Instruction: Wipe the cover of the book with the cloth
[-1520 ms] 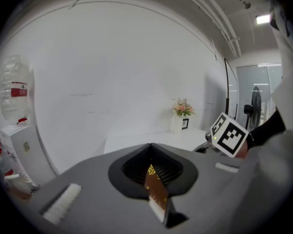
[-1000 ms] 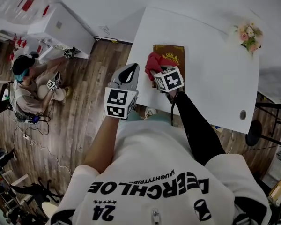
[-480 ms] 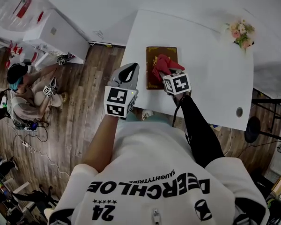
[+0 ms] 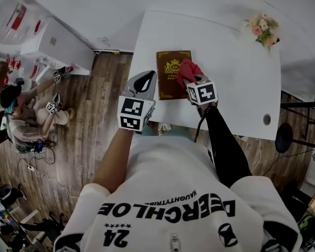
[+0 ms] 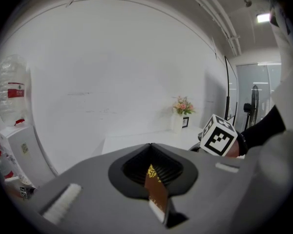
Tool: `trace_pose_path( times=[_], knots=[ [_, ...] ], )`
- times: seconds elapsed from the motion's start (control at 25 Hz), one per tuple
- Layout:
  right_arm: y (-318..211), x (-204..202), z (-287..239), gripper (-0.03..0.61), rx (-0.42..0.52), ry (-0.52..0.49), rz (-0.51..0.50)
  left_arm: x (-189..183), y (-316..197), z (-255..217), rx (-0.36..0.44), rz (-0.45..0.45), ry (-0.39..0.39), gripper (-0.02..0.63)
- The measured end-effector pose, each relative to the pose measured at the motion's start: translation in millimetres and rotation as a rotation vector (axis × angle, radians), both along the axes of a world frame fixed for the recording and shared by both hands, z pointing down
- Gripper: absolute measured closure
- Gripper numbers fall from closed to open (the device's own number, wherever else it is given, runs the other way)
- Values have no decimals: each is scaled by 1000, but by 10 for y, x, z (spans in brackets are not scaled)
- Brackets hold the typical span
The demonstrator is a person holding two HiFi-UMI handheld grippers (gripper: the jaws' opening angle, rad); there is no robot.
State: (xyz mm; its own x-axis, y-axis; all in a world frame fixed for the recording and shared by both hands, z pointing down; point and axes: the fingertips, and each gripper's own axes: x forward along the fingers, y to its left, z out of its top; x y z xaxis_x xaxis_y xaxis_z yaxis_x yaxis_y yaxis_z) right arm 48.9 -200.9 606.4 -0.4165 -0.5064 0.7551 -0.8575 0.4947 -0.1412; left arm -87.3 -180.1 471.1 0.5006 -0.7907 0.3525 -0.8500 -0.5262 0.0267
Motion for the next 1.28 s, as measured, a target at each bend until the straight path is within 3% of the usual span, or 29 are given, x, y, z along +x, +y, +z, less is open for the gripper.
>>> trace_pose_path(
  times=[1.28],
  knots=[
    [6, -2, 15, 479, 48, 24, 8, -131, 15, 72, -20, -21, 2, 557]
  ],
)
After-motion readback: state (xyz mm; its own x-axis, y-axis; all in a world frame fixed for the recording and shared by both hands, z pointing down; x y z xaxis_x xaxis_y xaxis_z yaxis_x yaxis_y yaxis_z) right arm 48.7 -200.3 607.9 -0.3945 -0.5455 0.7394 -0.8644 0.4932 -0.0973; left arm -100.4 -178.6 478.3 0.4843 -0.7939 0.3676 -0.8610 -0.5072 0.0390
